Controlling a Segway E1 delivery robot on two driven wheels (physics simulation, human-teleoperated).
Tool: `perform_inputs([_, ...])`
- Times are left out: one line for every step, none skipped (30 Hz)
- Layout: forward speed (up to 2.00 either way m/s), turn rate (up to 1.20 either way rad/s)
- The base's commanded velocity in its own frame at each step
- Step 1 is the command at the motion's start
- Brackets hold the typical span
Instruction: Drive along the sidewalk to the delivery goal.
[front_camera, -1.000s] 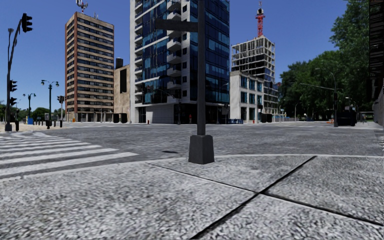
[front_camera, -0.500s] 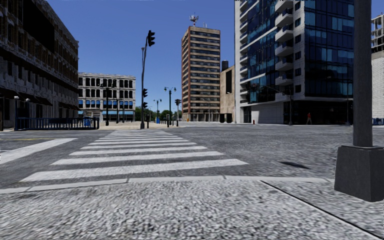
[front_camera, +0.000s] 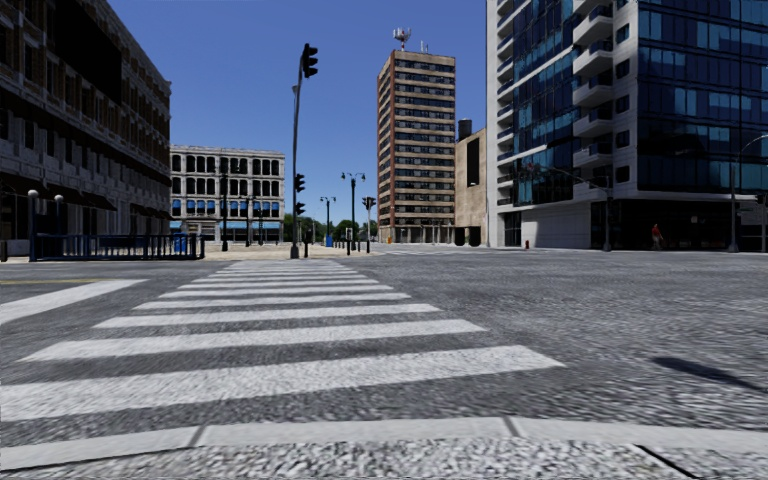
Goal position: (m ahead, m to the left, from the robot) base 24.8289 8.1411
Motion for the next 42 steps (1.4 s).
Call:
perform_inputs([2.0,0.0])
perform_inputs([2.0,0.0])
perform_inputs([2.0,0.02])
perform_inputs([2.0,0.27])
perform_inputs([2.0,0.47])
perform_inputs([2.0,0.64])
perform_inputs([2.0,0.75])
perform_inputs([2.0,0.82])
perform_inputs([2.0,0.83])
perform_inputs([2.0,0.83])
perform_inputs([2.0,0.83])
perform_inputs([2.0,0.84])
perform_inputs([2.0,0.84])
perform_inputs([2.0,0.84])
perform_inputs([2.0,0.84])
perform_inputs([2.0,0.84])
perform_inputs([2.0,0.84])
perform_inputs([2.0,0.84])
perform_inputs([2.0,0.78])
perform_inputs([2.0,0.3])
perform_inputs([2.0,0.05])
perform_inputs([2.0,0.0])
perform_inputs([2.0,0.0])
perform_inputs([2.0,0.0])
perform_inputs([2.0,0.0])
perform_inputs([2.0,0.0])
perform_inputs([2.0,0.0])
perform_inputs([2.0,0.0])
perform_inputs([2.0,0.0])
perform_inputs([2.0,0.0])
perform_inputs([2.0,0.0])
perform_inputs([2.0,0.0])
perform_inputs([2.0,0.0])
perform_inputs([2.0,0.0])
perform_inputs([2.0,0.0])
perform_inputs([2.0,0.0])
perform_inputs([2.0,0.0])
perform_inputs([2.0,-0.09])
perform_inputs([2.0,-0.09])
perform_inputs([2.0,-0.26])
perform_inputs([2.0,-0.29])
perform_inputs([2.0,-0.3])
